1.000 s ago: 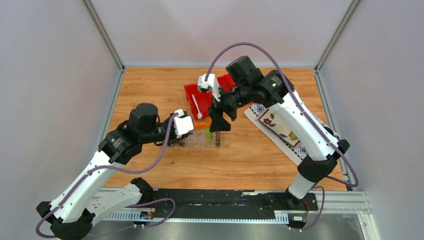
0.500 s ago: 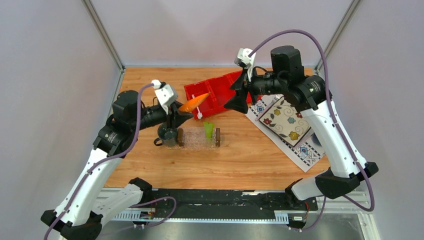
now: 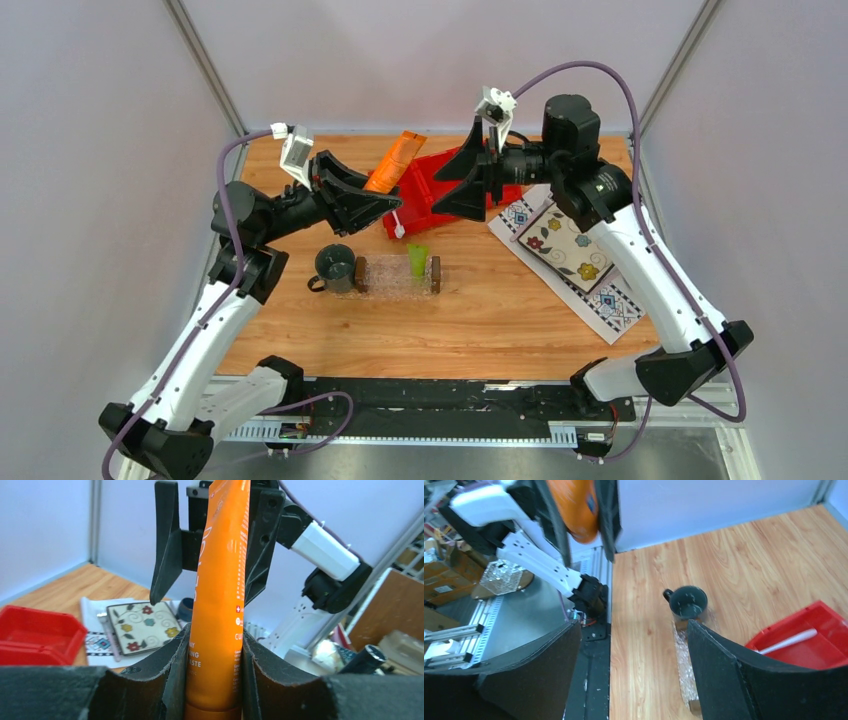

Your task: Prepare toiletry sets of a toothbrush and toothpaste on the tray

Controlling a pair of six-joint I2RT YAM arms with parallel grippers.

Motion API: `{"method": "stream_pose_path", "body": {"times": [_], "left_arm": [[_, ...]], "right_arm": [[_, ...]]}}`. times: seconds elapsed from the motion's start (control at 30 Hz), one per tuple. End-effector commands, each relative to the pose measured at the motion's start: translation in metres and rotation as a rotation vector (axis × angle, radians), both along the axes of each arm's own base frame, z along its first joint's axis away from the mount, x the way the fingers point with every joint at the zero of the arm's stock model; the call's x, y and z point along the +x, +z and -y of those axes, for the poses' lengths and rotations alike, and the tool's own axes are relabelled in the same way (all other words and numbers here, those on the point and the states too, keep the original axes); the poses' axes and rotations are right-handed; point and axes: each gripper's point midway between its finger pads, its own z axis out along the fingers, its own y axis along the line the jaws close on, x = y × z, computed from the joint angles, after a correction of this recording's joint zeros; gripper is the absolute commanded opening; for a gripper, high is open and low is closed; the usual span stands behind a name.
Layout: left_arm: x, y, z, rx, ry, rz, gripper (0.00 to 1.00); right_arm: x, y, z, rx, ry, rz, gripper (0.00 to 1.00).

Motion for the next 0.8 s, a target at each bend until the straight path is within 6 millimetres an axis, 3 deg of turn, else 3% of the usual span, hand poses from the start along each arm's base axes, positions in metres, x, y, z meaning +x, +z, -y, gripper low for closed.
{"method": "stream_pose_path", "body": {"times": [0.0, 0.43, 0.77], "left_arm": [[-0.023, 0.030, -0.001, -0.136, -0.112, 0.049, 0.00], [-0.018, 0.009, 0.004, -0.136, -0.138, -0.002, 0.00], [-0.009, 0.004, 0.005, -0.127, -0.110, -0.013, 0.00]], "right_arm": [[-0.024, 0.058, 0.000, 0.147, 0.107, 0.071, 0.81], [-0.021, 0.083, -0.007, 0.203, 0.116, 0.063, 0.81], [-0.014, 0.083, -0.026, 0.209, 0.105, 0.054, 0.79]]}}
